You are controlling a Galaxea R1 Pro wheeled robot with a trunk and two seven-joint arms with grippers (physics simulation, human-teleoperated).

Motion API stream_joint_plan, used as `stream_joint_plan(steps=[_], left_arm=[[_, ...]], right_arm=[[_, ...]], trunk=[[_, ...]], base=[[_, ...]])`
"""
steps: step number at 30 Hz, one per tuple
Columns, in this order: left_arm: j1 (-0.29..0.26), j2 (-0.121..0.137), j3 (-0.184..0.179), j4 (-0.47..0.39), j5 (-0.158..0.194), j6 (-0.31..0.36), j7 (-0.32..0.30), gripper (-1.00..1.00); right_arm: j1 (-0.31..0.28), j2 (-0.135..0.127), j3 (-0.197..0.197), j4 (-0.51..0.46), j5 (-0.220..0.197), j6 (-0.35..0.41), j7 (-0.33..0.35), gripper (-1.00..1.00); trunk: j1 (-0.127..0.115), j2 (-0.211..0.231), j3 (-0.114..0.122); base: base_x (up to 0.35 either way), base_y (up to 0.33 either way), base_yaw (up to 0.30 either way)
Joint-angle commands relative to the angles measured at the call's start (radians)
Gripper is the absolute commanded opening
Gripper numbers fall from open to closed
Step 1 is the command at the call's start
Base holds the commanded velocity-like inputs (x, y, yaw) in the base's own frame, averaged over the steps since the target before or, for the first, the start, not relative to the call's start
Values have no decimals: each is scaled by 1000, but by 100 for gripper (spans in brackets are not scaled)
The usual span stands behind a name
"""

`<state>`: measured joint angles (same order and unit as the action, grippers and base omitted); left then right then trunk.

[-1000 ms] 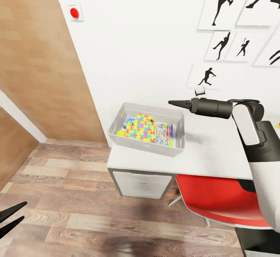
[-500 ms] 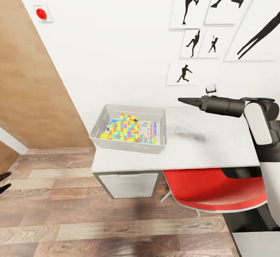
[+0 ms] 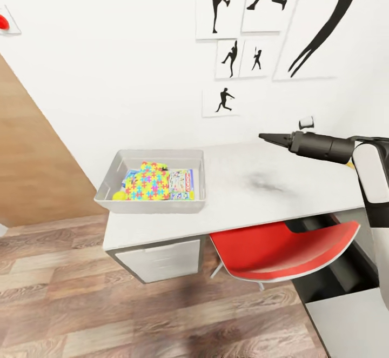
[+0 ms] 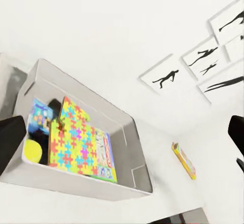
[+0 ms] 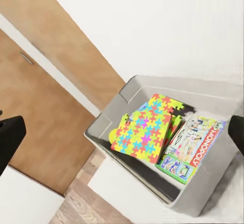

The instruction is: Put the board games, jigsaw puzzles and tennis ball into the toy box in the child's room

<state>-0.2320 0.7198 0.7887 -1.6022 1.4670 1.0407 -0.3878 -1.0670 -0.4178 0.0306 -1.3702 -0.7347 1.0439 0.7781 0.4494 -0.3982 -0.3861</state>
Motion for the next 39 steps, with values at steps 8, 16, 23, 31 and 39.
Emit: stream_joint_plan(steps=[8,16,23,31,39], left_arm=[[-284,111,-133,13,258,1,297,100],[-535,128,-319,12,487,-9,580,100],[-717,27,-548,12,591,-28,790,100],[-817,-122,-660,22,609,-40,958,100],[-874,-253,-714,44,590,-43,1090,100]], right_arm=[[33,-7,-8,0,6,3,1,100],[64,-14,-16,0,7,3,1,100],[96,-37,-35,0,7,3,1,100],[125,-51,-58,0,8,3,2,100],[135,-56,-108,0,8,3,4,100]], trunk=[[1,-2,-2],[1,-2,-2],[1,-2,-2],[1,-2,-2],[1,-2,-2]], base=[[0,0,-285],[0,0,-286],[0,0,-286],[0,0,-286],[0,0,-286]])
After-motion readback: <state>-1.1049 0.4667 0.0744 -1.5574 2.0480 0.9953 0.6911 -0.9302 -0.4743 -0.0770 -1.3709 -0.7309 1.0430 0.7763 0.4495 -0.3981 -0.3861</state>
